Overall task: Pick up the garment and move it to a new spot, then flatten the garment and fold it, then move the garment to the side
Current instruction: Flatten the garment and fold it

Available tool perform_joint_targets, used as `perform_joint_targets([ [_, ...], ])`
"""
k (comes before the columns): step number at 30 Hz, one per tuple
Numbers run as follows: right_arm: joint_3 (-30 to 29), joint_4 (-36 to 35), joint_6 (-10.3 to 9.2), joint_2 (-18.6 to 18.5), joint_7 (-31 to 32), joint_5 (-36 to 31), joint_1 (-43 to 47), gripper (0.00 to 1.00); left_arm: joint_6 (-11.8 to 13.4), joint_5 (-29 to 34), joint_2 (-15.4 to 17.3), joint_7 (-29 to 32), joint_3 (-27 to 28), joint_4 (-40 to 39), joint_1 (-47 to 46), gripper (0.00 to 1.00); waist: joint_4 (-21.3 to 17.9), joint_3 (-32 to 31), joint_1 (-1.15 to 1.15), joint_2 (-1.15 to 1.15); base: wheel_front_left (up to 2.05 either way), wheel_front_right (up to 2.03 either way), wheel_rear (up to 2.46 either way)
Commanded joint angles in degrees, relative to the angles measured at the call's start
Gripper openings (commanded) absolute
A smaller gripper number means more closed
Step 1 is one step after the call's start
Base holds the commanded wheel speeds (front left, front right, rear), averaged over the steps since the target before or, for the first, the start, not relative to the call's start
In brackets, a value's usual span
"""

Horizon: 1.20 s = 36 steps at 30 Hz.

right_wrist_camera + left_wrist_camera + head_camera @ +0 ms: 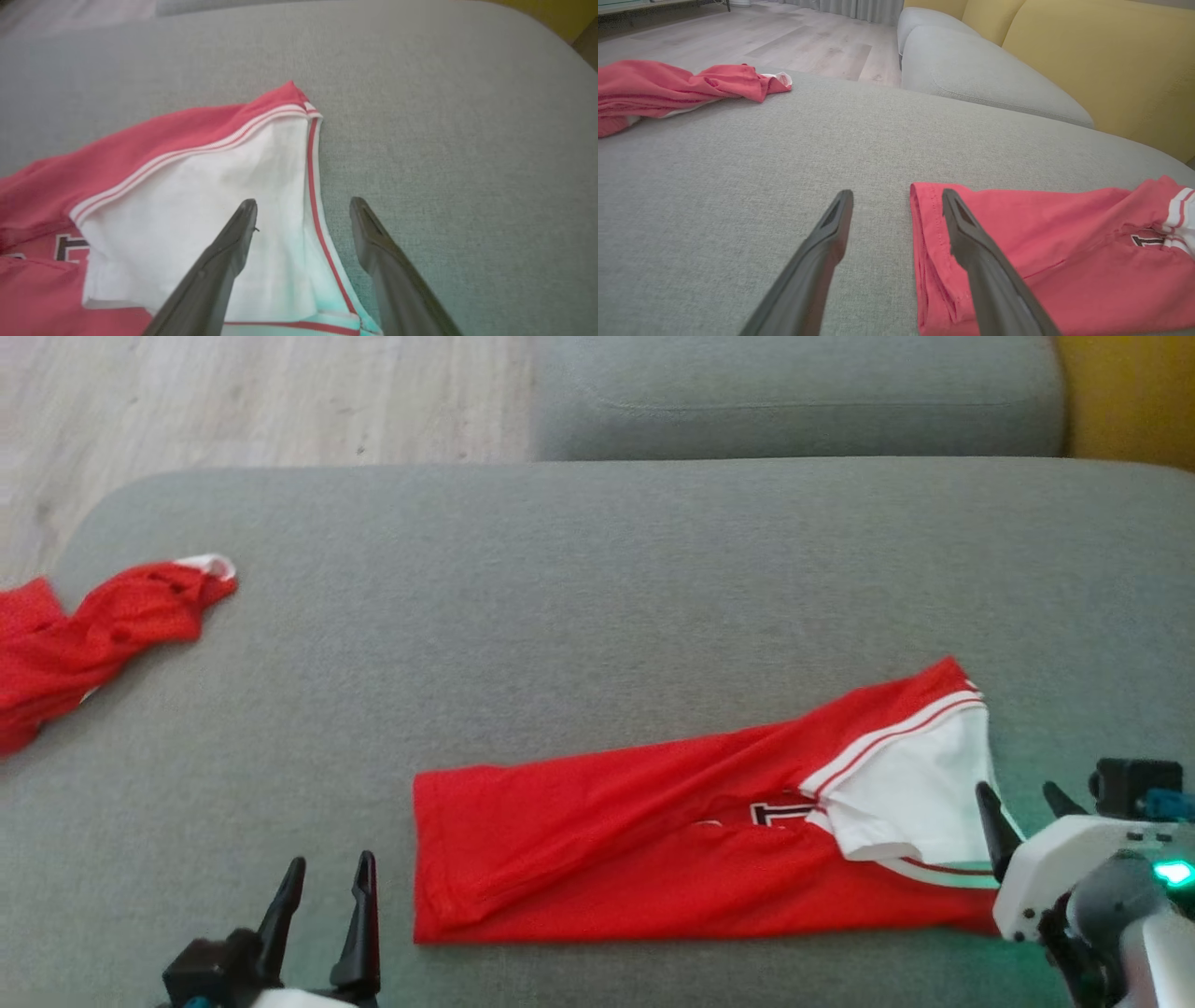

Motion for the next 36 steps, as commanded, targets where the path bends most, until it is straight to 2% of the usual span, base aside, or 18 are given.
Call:
perform_joint_targets([
  [1, 1.1, 0.4, 0.42, -2.1, 1.5, -0.4, -3.2, 1.0, 0.5, 0.6, 1.3, -0.4, 2.2, -1.9, -2.5, 1.0, 1.7, 1.0, 0.0, 0.0, 0.0, 0.0, 0.0],
  [7, 1.5, 8.3, 0.42, -4.9, 6.9, 0.0, -6.8, 1.0, 1.4, 1.1, 1.8, -0.1, 2.5, -3.3, -3.2, 1.0, 4.5, 2.2, 0.0, 0.0, 0.0, 0.0, 0.0],
  [12, 3.4, 11.7, 0.42, -5.9, 11.8, 3.1, -8.5, 0.99, 1.9, 1.4, 2.1, 0.2, 2.6, -4.2, -3.4, 1.0, 5.5, 2.6, 0.0, 0.0, 0.0, 0.0, 0.0],
  [13, 3.8, 12.0, 0.42, -5.9, 12.5, 4.0, -8.7, 0.71, 2.1, 1.4, 2.2, 0.3, 2.6, -4.4, -3.5, 1.0, 5.5, 2.6, 0.0, 0.0, 0.0, 0.0, 0.0],
  [14, 3.8, 12.0, 0.42, -5.9, 12.5, 4.0, -8.7, 0.71, 2.1, 1.4, 2.2, 0.3, 2.6, -4.4, -3.5, 1.0, 5.5, 2.6, 0.0, 0.0, 0.0, 0.0, 0.0],
  [15, 4.2, 12.2, 0.42, -5.9, 13.1, 4.9, -8.8, 0.41, 2.2, 1.4, 2.2, 0.3, 2.6, -4.5, -3.5, 1.0, 5.5, 2.5, 0.0, 0.0, 0.0, 0.0, 0.0],
  [17, 5.0, 12.2, 0.42, -6.0, 13.7, 6.0, -9.0, 0.19, 2.4, 1.5, 2.2, 0.3, 2.6, -4.8, -3.5, 1.0, 5.2, 2.4, 0.0, 0.0, 0.0, 0.0, 0.0],
  [18, 5.2, 12.1, 0.42, -6.2, 13.5, 6.2, -9.1, 0.0, 2.4, 1.5, 2.2, 0.4, 2.5, -4.9, -3.5, 1.0, 4.8, 2.3, 0.0, 0.0, 0.0, 0.0, 0.0],
  [24, 4.3, 9.9, 0.42, -7.8, 10.8, 6.4, -11.3, 0.0, 2.5, 1.6, 2.0, 0.5, 2.1, -5.6, -3.7, 1.0, 1.1, 1.4, 0.0, 0.0, 0.0, 0.0, 0.0],
  [31, 1.1, 4.2, 0.42, -12.1, 12.5, 5.9, -9.9, 0.0, 2.4, 1.7, 0.8, 0.4, 1.5, -5.4, -4.1, 1.0, -3.2, 0.6, 0.0, 0.0, 0.0, 0.0, 0.0],
  [36, -1.8, 0.6, 0.42, -11.9, 13.1, 5.8, -8.5, 0.0, 2.1, 1.7, 0.1, 0.2, 1.1, -4.6, -4.5, 1.0, -5.2, 0.6, 0.0, 0.0, 0.0, 0.0, 0.0],
])
